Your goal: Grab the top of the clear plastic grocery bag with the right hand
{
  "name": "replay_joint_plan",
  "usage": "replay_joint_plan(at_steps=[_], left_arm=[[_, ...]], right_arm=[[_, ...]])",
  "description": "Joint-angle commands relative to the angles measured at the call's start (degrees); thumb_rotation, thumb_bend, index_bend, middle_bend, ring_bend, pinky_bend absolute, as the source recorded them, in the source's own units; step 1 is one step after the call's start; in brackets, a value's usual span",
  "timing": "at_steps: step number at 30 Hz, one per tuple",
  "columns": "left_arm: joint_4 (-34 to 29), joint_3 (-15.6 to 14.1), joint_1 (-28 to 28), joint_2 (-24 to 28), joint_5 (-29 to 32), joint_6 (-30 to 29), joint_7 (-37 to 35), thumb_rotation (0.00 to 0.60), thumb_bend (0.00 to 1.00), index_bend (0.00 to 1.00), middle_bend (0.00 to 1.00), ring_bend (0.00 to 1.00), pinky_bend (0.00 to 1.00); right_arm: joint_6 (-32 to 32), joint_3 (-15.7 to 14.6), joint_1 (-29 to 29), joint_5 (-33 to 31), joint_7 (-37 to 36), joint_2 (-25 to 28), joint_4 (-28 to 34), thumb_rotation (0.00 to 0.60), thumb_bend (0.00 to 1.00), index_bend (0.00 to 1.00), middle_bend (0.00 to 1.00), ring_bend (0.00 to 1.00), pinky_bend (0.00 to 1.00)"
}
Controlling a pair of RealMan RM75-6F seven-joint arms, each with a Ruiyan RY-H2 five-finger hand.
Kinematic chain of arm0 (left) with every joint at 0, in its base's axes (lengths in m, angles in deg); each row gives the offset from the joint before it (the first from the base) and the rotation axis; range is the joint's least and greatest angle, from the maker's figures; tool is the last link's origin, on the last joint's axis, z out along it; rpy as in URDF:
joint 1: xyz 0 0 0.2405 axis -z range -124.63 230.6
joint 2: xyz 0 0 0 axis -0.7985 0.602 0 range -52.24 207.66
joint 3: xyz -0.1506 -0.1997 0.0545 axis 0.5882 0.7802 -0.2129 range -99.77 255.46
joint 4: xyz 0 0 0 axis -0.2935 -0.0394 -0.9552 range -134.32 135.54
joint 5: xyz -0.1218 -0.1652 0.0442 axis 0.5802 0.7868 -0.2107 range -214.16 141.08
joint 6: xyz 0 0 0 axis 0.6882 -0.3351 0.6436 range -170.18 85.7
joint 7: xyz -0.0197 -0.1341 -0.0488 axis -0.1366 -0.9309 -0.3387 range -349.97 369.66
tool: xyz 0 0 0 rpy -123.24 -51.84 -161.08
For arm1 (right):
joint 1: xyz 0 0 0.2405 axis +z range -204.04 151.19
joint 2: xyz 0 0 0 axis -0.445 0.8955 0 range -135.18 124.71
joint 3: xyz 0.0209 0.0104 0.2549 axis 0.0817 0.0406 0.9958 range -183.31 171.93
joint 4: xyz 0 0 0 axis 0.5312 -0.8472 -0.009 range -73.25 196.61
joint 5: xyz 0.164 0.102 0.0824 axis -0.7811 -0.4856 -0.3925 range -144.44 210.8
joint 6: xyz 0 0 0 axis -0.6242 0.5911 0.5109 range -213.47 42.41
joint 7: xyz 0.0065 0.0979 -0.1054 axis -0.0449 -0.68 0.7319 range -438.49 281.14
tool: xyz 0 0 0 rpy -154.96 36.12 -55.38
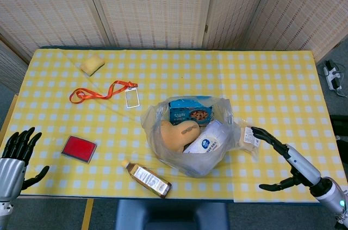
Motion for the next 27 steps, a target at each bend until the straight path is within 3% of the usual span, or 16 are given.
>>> replay_joint_plan(at_steps=[1, 7, 27], left_arm=[[-0.02, 0.0, -0.05, 0.04, -0.12, -0.19, -0.17, 0.6, 0.27, 0.0, 0.0, 0.0, 0.0], [0.09, 0.15, -0.28, 0.23, 0.0, -0.71, -0.76, 0.6, 0.27, 0.0, 0.0, 0.0, 0.0], [0.58, 0.63, -0.41, 0.53, 0.43, -1.17, -1.81, 0.6, 0.27, 0.0, 0.0, 0.0, 0.0]], right_arm=[[-0.09, -0.98, 2.27, 0.15, -7.82, -0.04, -0.1, 0.6, 0.0, 0.0, 0.0, 0.0, 0.0], [0.29, -1.88, 4.38, -0.43, -17.13, -0.58, -1.76, 0.6, 0.0, 0.0, 0.0, 0.0, 0.0], [-3.18, -2.92, 10.61, -1.92, -29.06, -1.92, -2.17, 0.6, 0.0, 0.0, 0.0, 0.0, 0.0]])
